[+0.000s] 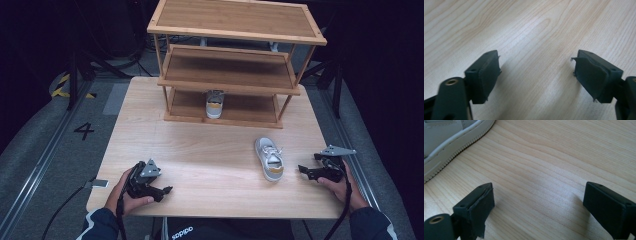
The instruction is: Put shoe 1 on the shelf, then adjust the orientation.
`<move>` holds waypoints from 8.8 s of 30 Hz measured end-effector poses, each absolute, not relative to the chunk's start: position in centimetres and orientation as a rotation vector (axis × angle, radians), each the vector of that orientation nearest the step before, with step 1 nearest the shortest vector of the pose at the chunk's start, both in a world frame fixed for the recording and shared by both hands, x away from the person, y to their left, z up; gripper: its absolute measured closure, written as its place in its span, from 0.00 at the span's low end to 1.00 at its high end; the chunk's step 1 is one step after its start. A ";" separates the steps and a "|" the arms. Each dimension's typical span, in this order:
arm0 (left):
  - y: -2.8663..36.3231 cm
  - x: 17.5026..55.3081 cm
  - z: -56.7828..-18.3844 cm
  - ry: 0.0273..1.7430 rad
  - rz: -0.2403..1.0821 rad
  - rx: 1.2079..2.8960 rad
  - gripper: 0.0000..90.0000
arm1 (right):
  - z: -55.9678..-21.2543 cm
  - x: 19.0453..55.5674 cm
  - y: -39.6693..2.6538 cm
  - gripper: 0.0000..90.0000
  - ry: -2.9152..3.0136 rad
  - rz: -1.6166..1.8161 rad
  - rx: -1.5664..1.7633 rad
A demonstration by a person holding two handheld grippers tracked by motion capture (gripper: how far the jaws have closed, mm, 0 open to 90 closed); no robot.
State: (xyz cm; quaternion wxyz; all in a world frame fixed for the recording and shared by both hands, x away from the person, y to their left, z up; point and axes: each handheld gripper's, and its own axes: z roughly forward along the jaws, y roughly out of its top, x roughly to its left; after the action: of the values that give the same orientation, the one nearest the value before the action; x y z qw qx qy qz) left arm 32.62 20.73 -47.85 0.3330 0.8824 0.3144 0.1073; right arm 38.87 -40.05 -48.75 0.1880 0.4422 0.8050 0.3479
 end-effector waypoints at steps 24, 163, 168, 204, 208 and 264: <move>21.3 32.1 -48.3 0.831 0.302 2.260 0.17 | -44.7 35.8 -34.7 0.30 2.547 1.113 0.833; 21.3 31.8 -48.3 0.870 0.326 2.252 0.16 | -40.1 49.7 -18.0 0.40 2.573 0.966 0.569; 21.3 31.8 -48.3 0.868 0.333 2.256 0.16 | -41.5 48.8 -20.4 0.40 2.537 1.002 0.638; 21.2 32.2 -48.2 0.860 0.307 2.259 0.15 | -45.1 53.5 -17.7 0.50 2.322 1.015 0.979; 21.2 32.2 -48.2 0.861 0.307 2.260 0.15 | -44.9 54.4 -17.2 0.50 2.307 0.997 1.019; 21.3 31.9 -48.3 0.864 0.310 2.251 0.17 | -41.8 51.3 -19.6 0.40 2.476 0.884 0.815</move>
State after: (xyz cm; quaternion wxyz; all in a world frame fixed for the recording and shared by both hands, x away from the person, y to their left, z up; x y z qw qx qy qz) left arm 31.93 21.32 -48.29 0.3481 0.8680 0.3333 0.1196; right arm 51.27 -19.60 -41.77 0.1933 0.2905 0.8826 0.3152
